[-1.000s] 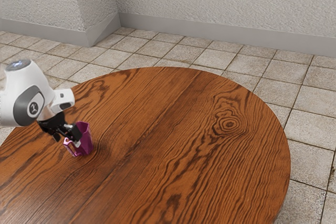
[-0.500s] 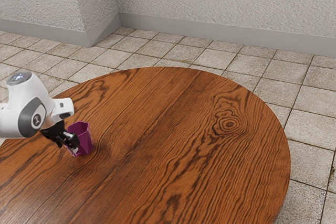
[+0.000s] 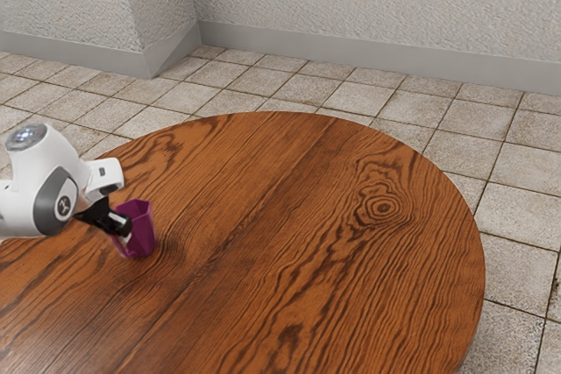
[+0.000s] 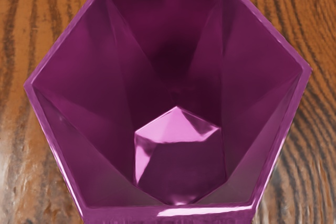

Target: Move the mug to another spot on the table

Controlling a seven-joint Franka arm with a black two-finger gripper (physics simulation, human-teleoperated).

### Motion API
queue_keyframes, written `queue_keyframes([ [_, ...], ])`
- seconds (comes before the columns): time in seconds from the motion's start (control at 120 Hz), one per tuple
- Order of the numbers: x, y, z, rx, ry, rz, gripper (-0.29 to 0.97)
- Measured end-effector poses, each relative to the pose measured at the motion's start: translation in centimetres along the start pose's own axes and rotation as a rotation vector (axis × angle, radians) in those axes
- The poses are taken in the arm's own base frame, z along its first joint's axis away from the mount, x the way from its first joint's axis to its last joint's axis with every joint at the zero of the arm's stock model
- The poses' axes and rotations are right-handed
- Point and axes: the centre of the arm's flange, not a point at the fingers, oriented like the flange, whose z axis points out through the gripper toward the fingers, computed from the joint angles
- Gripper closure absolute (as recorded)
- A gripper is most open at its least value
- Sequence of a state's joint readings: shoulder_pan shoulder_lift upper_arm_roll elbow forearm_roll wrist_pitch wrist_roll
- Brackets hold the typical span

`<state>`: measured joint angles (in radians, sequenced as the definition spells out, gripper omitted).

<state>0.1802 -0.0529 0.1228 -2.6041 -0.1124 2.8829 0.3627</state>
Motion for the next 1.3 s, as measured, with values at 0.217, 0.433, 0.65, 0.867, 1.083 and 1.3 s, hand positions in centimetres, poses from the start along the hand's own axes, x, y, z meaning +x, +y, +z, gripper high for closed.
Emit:
queue_keyframes([
  [0.217,1.0,0.9,-0.8,0.016,0.079,0.002,0.56],
  [0.433,0.8,0.1,-0.6,0.031,0.091,-0.013,0.63],
  [0.65,1.1,-0.4,-0.6,0.049,0.125,-0.023,0.71],
  [0.867,2.2,0.6,-2.2,0.054,0.189,0.002,0.73],
  [1.083,3.8,7.1,-2.6,0.005,0.238,0.118,0.73],
  [1.3,5.0,11.9,0.2,-0.021,0.245,0.198,0.73],
])
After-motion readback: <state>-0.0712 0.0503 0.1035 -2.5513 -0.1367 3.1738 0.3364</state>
